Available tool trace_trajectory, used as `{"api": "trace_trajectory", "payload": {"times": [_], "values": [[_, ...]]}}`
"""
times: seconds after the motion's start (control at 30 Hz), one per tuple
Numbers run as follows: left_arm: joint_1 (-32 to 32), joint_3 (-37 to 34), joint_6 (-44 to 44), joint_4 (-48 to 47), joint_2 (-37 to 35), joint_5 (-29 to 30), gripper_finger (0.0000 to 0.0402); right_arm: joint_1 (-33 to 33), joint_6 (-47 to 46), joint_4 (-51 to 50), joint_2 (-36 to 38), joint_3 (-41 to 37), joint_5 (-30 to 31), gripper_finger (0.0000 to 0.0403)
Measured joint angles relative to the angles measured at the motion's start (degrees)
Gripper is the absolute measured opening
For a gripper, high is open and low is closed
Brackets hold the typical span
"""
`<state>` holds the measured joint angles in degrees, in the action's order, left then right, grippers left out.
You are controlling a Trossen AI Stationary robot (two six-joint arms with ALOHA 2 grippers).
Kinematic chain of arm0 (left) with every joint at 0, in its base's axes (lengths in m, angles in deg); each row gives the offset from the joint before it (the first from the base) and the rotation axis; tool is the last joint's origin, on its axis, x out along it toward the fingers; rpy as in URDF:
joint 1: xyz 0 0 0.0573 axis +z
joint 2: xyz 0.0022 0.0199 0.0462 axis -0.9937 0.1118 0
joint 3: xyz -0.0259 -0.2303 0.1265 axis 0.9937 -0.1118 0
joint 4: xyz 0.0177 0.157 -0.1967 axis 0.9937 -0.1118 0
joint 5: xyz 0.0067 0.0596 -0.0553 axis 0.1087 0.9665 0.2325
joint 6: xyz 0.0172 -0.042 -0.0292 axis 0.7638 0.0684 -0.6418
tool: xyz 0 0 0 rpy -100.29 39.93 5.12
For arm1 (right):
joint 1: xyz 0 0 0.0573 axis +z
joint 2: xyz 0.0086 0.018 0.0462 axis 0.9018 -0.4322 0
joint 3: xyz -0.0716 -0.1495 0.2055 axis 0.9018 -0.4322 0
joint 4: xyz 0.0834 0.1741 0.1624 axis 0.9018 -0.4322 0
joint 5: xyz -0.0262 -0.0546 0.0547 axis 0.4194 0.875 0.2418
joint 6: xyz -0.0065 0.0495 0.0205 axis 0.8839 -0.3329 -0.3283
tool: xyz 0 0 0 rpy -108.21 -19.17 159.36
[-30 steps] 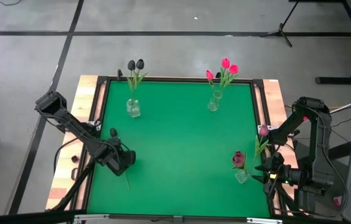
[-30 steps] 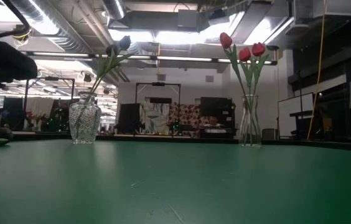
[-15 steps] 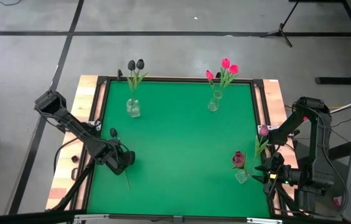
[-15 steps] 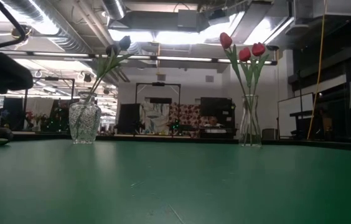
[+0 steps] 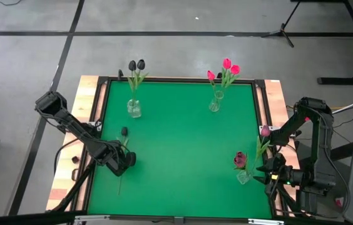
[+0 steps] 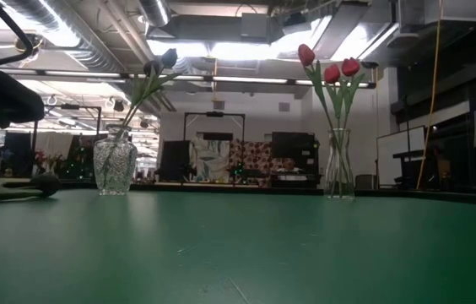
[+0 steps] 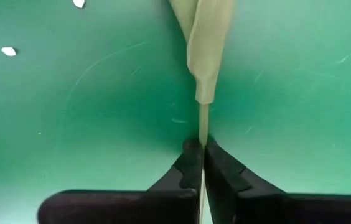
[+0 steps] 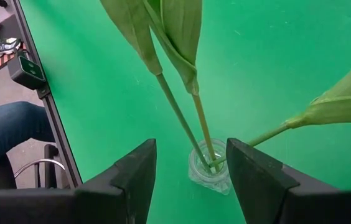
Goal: Sort flowers into vase by color
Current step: Put the black flower into the top left transparent vase
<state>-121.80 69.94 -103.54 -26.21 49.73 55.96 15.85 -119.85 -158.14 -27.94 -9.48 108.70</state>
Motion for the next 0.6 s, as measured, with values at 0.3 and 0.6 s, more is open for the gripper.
{"api": "trace_trajectory", "payload": {"times": [0.3, 0.6], "values": [[-0.1, 1.1, 2.3, 0.6, -0.7, 8.9, 0.0002, 0.0, 0.0, 0.0, 0.0, 0.0, 0.0, 0.0193], [-0.9, 7.6, 6.2, -0.5, -0.8, 16.6, 0.0001, 0.0, -0.1, 0.0, 0.0, 0.0, 0.1, 0.0193]]}}
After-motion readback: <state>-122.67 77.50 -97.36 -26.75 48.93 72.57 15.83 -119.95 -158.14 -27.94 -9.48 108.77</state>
